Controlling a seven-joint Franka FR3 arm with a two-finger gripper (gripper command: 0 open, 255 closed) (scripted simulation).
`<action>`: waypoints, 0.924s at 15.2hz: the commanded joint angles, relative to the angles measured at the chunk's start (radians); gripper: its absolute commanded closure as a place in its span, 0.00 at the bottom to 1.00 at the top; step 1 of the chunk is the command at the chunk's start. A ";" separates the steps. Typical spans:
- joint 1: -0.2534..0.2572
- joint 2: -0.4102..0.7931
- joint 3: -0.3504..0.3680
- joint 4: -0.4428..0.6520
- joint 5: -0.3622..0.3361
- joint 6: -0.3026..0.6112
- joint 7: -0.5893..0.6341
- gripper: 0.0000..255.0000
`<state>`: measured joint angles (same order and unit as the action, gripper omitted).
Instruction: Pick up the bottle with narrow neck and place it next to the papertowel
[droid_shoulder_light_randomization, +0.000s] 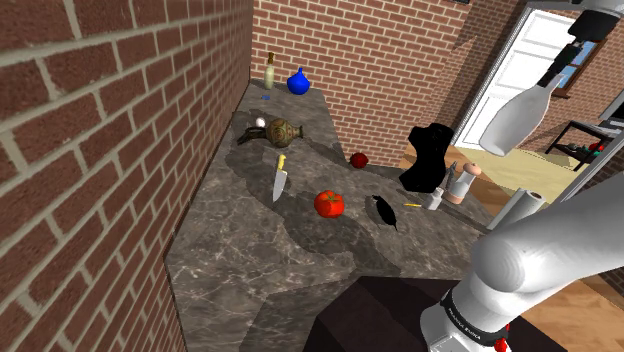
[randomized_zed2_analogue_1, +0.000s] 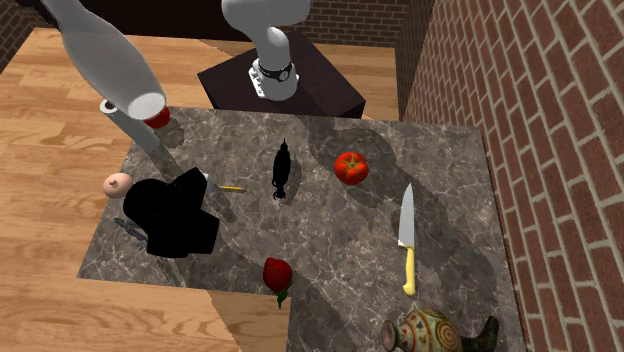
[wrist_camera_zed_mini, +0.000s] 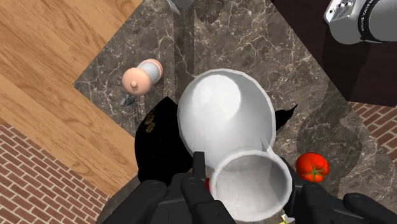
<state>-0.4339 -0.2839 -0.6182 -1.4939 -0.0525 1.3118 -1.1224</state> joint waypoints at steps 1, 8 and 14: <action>-0.014 0.009 -0.045 0.020 -0.002 -0.012 -0.062 1.00; -0.028 -0.049 -0.034 -0.113 -0.034 0.072 -0.059 1.00; -0.039 -0.096 -0.021 -0.237 -0.057 0.156 -0.046 1.00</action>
<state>-0.4714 -0.3719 -0.6420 -1.7107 -0.1056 1.4534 -1.1715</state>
